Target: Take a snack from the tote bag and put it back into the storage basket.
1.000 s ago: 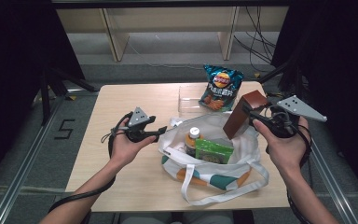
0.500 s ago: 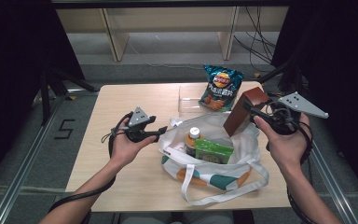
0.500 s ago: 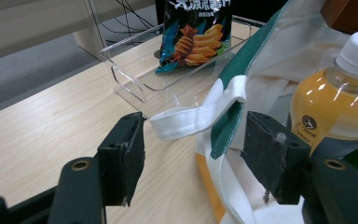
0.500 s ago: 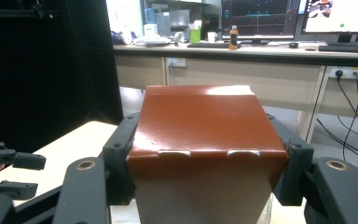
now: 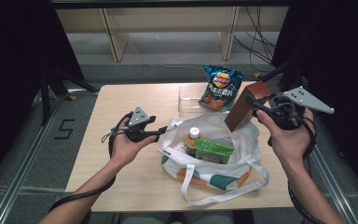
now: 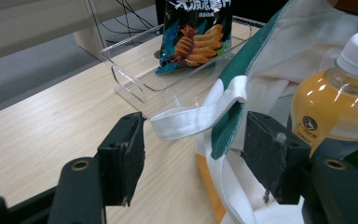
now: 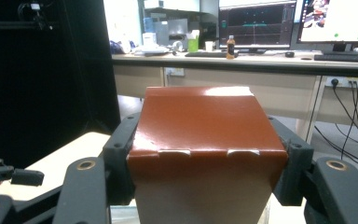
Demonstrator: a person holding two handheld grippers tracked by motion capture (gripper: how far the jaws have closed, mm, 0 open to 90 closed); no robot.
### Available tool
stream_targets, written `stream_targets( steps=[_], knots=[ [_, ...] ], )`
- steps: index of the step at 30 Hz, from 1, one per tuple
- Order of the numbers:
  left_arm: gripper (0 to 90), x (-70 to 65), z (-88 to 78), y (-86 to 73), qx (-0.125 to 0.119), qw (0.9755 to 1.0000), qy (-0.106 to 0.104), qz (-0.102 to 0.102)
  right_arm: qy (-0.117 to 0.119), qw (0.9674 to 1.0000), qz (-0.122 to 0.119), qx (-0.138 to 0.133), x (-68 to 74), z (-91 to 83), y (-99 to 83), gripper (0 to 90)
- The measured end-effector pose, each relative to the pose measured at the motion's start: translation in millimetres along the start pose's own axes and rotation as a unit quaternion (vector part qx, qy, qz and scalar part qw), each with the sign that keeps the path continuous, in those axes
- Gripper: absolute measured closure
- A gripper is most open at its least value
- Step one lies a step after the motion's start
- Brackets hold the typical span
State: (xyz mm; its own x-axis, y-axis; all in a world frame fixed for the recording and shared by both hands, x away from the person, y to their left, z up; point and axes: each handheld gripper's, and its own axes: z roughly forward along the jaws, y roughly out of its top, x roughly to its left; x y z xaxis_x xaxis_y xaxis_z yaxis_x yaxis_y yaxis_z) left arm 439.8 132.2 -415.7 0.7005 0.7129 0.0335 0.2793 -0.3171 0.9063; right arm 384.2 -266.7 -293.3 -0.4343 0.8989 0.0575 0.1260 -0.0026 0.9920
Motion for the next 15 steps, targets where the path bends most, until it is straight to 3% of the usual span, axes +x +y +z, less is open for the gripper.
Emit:
stream_targets(
  steps=[15],
  knots=[
    [37.8, 0.4, 0.2, 0.2, 0.0, 1.0, -0.002, 0.004, -0.007, 0.9998, -0.002, -0.016, -4.6, 0.5, 12.8, 39.6]
  ],
)
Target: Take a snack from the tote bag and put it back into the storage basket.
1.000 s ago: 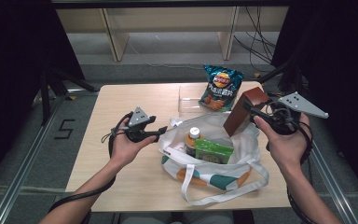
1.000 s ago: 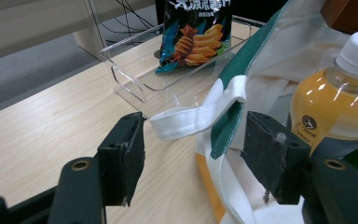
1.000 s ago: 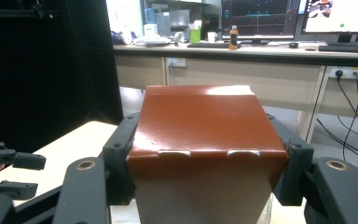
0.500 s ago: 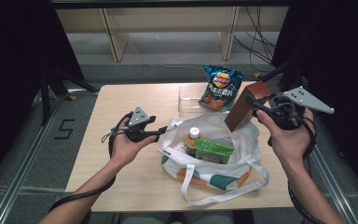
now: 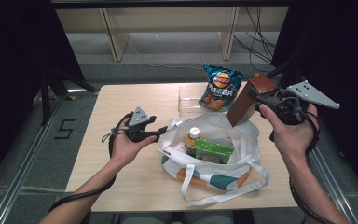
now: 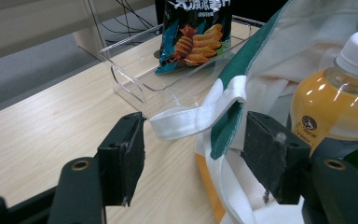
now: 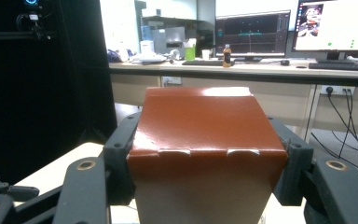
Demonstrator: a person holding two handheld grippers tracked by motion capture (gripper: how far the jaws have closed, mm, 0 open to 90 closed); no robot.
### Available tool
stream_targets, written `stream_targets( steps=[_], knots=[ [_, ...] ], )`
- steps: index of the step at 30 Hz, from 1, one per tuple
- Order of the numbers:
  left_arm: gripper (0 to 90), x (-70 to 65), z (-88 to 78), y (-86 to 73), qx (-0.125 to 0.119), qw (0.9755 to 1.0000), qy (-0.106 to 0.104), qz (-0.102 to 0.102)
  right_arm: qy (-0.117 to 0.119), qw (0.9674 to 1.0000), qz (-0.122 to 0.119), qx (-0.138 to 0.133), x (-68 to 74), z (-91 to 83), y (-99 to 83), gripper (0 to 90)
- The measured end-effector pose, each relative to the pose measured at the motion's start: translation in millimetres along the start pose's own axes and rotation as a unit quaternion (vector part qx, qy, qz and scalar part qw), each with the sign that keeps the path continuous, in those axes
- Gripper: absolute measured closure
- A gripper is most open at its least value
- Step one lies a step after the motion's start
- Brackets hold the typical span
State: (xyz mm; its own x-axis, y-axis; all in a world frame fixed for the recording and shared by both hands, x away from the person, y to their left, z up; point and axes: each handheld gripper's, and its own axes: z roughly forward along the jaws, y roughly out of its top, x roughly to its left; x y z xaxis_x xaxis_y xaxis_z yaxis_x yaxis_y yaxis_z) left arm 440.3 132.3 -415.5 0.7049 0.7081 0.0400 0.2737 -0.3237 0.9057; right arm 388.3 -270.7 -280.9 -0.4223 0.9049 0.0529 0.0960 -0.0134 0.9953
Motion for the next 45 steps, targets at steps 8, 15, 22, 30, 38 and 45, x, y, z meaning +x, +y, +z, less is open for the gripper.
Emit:
stream_targets(
  steps=[8, 15, 22, 30, 38, 45],
  knots=[
    [37.8, -0.4, 0.6, -0.3, -0.001, 1.0, -0.002, -0.002, -0.004, 1.0, 0.003, -0.006, -2.9, 1.6, 5.6, 39.6],
    [37.8, -0.3, 0.9, -0.5, 0.0, 1.0, -0.002, -0.002, -0.007, 1.0, -0.002, -0.003, -5.1, 5.0, 10.0, 39.6],
    [37.8, -0.7, 0.7, -0.4, -0.001, 1.0, -0.002, -0.003, -0.014, 0.9999, 0.007, -0.007, -6.6, 8.5, 10.7, 39.6],
    [37.8, -0.7, 0.3, -0.2, 0.0, 1.0, 0.0, -0.002, -0.02, 0.9998, 0.004, -0.008, -10.9, 13.8, 11.7, 39.6],
    [37.8, -0.5, 0.1, 0.0, 0.0, 1.0, 0.001, -0.002, -0.027, 0.9996, -0.003, -0.004, -13.5, 20.8, 8.9, 39.6],
    [37.8, -0.3, 0.1, -0.1, 0.0, 1.0, 0.001, -0.002, -0.034, 0.9994, -0.003, 0.002, -17.0, 28.9, 6.9, 39.6]
  ],
)
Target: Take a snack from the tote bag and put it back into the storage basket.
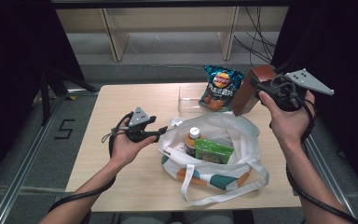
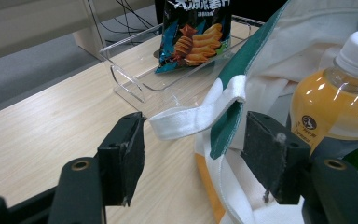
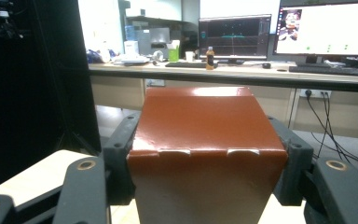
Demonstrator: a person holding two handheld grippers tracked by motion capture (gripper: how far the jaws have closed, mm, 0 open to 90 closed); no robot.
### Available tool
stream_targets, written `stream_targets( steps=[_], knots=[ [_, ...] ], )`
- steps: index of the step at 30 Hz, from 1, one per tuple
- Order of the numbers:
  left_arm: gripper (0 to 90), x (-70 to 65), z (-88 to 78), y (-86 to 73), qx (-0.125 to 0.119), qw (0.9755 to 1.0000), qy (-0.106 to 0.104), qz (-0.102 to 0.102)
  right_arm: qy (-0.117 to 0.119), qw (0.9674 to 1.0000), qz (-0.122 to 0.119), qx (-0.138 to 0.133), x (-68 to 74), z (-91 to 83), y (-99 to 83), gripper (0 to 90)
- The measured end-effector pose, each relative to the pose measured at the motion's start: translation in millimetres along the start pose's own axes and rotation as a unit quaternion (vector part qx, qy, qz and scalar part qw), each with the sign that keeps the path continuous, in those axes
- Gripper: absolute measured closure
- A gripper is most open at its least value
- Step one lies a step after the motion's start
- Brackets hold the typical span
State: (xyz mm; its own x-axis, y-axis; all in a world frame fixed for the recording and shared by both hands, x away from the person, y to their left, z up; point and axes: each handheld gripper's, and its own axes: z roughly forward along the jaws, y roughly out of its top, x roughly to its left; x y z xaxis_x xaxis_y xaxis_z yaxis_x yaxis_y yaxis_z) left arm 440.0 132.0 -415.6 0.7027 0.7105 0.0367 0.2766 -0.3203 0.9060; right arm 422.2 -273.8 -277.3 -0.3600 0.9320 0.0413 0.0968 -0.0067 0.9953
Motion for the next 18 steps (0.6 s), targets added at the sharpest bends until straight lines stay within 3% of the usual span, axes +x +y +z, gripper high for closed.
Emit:
stream_targets(
  steps=[18],
  knots=[
    [37.8, 0.0, 0.1, -0.3, 0.001, 1.0, -0.001, 0.0, -0.015, 0.9999, -0.002, 0.0, -6.0, 16.5, -0.1, 39.6]
  ],
)
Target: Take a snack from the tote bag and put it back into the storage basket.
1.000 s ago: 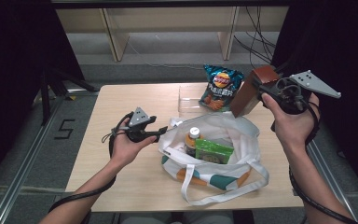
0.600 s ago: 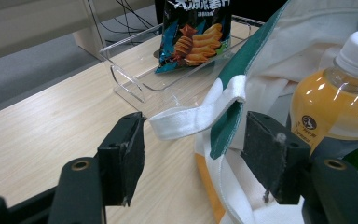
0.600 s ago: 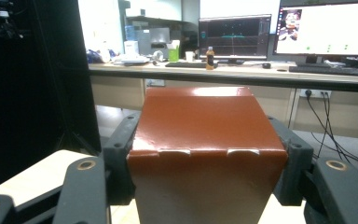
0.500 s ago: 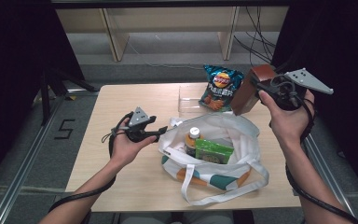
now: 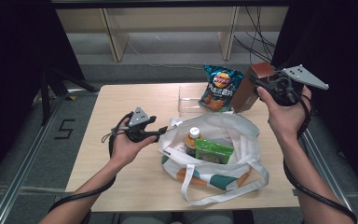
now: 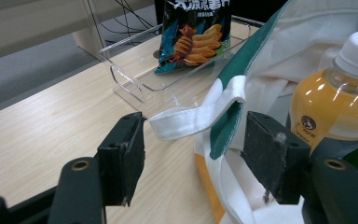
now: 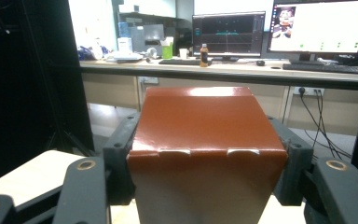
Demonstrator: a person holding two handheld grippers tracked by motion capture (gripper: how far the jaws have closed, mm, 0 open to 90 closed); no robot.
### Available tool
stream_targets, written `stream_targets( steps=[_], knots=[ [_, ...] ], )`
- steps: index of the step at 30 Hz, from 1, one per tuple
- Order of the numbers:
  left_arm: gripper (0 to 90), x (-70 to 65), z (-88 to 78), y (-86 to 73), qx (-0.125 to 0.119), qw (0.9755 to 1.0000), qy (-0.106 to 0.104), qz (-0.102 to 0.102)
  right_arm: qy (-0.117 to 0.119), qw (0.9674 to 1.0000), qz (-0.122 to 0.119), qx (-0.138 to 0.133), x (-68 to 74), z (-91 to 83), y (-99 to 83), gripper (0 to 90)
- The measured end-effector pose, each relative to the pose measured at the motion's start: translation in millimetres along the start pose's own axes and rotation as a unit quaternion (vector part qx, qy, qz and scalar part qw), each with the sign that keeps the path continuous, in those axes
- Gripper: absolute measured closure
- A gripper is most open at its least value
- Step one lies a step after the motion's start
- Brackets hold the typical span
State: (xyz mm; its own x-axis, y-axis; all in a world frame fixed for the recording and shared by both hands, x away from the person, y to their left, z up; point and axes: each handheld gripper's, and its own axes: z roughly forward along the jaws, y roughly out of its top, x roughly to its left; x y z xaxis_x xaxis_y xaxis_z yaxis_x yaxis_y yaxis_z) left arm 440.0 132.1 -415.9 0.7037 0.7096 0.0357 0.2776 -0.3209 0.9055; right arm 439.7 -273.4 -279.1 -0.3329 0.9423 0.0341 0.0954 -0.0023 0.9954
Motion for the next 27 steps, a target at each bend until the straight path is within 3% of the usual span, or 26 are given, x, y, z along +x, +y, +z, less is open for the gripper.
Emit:
stream_targets(
  steps=[14, 19, 27],
  knots=[
    [37.8, -0.3, -0.5, 0.3, -0.001, 1.0, 0.0, -0.001, -0.001, 1.0, -0.008, 0.004, -1.7, 17.0, 1.4, 39.5],
    [37.8, -0.1, -0.4, -0.1, -0.001, 1.0, 0.0, -0.001, -0.008, 0.9999, 0.003, 0.011, -2.5, 22.0, -1.3, 39.5],
    [37.8, 0.4, -0.5, -0.3, -0.001, 1.0, 0.001, -0.002, -0.01, 0.9999, 0.001, 0.013, -3.5, 30.9, -5.2, 39.5]
  ],
)
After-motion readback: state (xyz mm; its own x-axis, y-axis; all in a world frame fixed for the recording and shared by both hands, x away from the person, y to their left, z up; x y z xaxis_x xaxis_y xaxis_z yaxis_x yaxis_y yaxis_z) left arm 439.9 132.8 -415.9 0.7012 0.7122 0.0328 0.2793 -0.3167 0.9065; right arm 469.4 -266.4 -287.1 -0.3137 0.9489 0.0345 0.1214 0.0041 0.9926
